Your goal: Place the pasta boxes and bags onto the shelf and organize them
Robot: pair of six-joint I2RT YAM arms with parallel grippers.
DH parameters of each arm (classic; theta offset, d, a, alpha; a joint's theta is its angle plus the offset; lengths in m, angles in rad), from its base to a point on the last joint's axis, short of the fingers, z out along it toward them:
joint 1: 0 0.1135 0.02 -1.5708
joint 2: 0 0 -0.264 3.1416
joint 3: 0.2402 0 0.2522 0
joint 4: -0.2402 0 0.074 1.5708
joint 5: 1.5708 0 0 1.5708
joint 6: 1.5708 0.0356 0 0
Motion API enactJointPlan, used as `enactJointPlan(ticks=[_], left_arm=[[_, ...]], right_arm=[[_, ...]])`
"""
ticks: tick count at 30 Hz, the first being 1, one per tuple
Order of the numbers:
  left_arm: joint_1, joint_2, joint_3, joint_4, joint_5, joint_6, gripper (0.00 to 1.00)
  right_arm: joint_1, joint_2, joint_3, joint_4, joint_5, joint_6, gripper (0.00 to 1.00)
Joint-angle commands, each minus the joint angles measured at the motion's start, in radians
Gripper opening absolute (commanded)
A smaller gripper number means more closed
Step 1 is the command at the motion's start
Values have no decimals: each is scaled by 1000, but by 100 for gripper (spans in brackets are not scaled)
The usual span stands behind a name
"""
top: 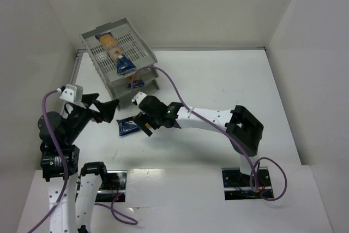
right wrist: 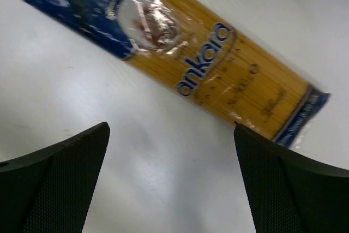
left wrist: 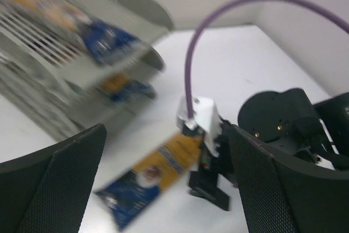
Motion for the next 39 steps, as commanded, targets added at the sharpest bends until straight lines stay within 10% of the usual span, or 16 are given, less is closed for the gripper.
enactJointPlan(ticks=[1,5,15,23,30,32,34,35,39], left_arm=[[-2,-7,99,4,-177,225,100],[-11,-7,124,-51,-430,296,100],[-2,-27,124,-124,-398,276,100],[-2,-18,106,-104,-398,276,100],[-2,-18,86,-94,-398,276,100],[-2,-18,77,-94,-398,276,100],[-2,-18,77,-85,-389,276,100],[-2,-18,67,-85,-389,267,100],[-2,-18,67,-76,-371,258,100]], right_arm=[[-48,31,-5,69,74,-206,100],[-57,140,79,92,84,-384,100],[-134,329,227,50,-98,-489,100],[-123,245,55,-12,-209,-443,21],[-80,10,-183,-1,-216,-294,2],[-80,-62,-206,-23,-227,-228,8],[-55,-104,-218,-36,-198,-181,86],[-55,-122,-218,-46,-178,-146,100],[-46,-187,-228,-30,-104,-113,100]])
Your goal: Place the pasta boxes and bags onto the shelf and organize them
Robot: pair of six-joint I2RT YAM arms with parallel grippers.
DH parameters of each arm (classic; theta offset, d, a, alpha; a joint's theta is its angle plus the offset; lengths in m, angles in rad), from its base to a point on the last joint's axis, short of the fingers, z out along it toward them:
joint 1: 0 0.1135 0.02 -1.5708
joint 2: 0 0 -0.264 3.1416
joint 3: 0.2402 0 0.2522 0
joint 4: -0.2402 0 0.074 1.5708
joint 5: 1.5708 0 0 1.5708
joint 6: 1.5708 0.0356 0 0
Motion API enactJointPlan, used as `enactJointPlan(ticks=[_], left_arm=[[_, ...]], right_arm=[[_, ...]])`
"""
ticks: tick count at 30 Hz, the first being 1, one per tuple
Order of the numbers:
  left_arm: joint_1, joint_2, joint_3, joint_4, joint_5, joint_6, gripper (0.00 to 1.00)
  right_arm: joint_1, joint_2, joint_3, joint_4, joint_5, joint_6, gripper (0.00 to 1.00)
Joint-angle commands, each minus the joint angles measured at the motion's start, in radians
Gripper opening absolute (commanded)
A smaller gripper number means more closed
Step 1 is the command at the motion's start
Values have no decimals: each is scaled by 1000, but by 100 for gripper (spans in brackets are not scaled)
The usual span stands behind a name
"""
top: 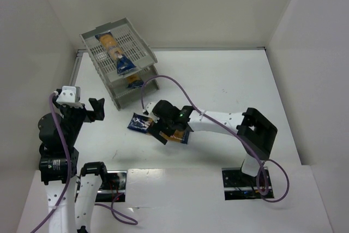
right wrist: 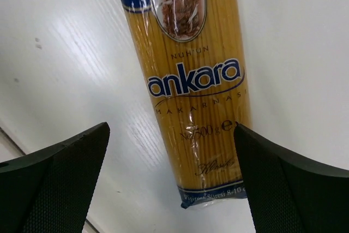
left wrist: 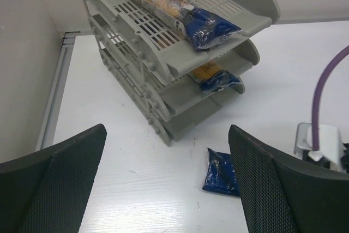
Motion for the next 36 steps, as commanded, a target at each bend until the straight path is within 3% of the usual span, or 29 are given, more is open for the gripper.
enactJointPlan(ticks=[1,6,11,16,17,20,21,22,32,36], left_arm=[[6,-2,-11,52,19,0,100],[6,-2,-11,52,28,-9,100],[6,-11,0,43,28,-9,100],[6,-11,0,33,16,0,100],[6,-11,0,33,16,0,100],[6,-11,0,33,16,0,100],[6,-11,0,33,16,0,100],[6,-11,0,33,16,0,100],[6,-20,-9,43,-2,-9,100],[6,-20,-9,53,-30,-29,100]], right_arm=[[11,-80,-16,1,69,75,100],[11,30,-18,24,159,-11,100],[11,181,5,42,8,-116,100],[11,247,16,43,23,-96,100],[11,259,30,32,23,-86,94],[11,278,48,13,-5,-65,42],[11,278,48,3,-15,-65,14],[11,262,48,3,-2,-38,0],[11,-72,-71,257,87,216,0],[11,-81,-46,266,175,265,0]])
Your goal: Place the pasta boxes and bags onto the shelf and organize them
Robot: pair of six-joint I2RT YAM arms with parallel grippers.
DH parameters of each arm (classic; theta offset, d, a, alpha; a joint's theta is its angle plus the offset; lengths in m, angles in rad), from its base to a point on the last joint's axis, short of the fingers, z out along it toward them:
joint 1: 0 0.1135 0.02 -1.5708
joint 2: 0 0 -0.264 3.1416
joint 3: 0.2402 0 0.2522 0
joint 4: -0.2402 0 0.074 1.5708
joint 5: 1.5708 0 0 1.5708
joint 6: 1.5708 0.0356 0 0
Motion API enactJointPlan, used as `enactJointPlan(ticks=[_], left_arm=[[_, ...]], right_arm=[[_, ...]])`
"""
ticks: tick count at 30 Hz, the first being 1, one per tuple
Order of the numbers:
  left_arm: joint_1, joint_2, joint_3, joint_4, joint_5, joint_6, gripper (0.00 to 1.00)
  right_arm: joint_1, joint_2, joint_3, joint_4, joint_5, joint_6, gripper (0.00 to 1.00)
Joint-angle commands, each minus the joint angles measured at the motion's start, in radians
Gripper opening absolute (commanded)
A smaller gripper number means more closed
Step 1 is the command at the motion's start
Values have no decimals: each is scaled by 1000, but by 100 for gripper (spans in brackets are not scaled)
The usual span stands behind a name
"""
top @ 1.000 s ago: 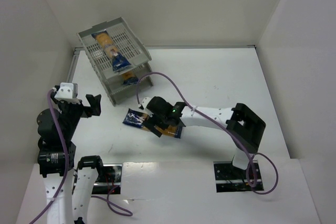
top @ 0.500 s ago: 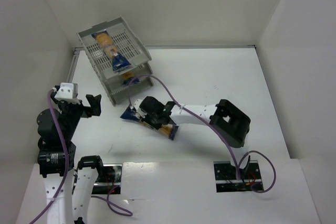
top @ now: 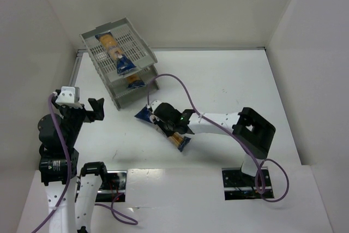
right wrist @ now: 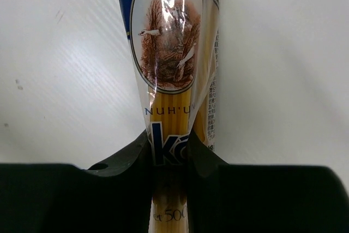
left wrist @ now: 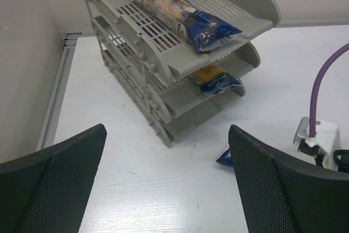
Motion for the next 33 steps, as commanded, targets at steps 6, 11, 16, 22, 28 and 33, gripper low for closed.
enactJointPlan(ticks=[6,11,16,22,28,33], left_arm=[[5,-23,-14,56,-25,-113,100],[5,-23,-23,56,-25,-113,100],[5,-23,-14,56,-25,-104,100],[5,-13,-23,65,-25,-95,100],[5,-13,-23,65,-25,-84,100],[15,-13,-23,65,-34,-75,100]], right_arm=[[-3,12,157,170,138,102,0],[-54,135,306,157,146,102,0],[-97,229,454,141,111,102,0],[-97,376,641,113,166,89,0],[-97,525,932,-31,227,135,66],[-97,332,661,36,209,157,70]])
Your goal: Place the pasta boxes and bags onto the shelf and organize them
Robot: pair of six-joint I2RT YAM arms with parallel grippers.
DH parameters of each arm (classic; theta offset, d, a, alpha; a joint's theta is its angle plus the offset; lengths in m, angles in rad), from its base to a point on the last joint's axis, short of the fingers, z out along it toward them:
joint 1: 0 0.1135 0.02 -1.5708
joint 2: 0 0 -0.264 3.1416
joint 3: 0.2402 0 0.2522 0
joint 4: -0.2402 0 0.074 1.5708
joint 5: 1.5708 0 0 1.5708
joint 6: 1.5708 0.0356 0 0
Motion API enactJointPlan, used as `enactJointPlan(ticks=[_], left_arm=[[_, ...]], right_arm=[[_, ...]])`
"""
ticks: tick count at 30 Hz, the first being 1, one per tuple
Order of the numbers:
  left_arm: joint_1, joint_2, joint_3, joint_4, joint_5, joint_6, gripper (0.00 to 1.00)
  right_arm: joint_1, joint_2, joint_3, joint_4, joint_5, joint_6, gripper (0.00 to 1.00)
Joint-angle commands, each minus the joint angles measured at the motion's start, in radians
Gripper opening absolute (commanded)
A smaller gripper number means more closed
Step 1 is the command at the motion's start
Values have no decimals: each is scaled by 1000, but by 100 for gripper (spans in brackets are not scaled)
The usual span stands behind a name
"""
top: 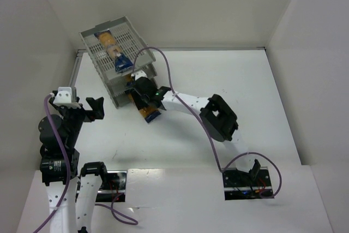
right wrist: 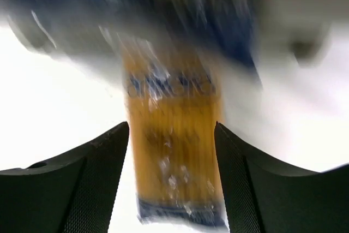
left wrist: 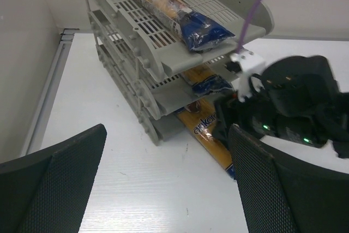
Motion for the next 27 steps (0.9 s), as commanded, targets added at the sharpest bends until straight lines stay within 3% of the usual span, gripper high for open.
enactJointPlan(ticks=[1,4,5,8,14,22,27], left_arm=[[14,-2,-3,39,-9,2,100],[14,-2,-24,39,-9,2,100],[14,-2,-24,39,-9,2,100],[14,-2,-35,49,0,2,100],[14,-2,-54,58,0,-8,100],[14,-2,-54,58,-18,2,100],[23,-2,-63,58,-27,2,100]], right_arm=[[4,-276,-167,116,30,36,70],[13,-401,-396,139,-2,47,40],[13,-460,-443,139,-16,65,20],[22,-512,-664,169,-114,111,2],[22,-477,-750,260,-164,142,0],[22,-198,-484,228,-127,142,0],[22,-130,-350,251,28,176,0]])
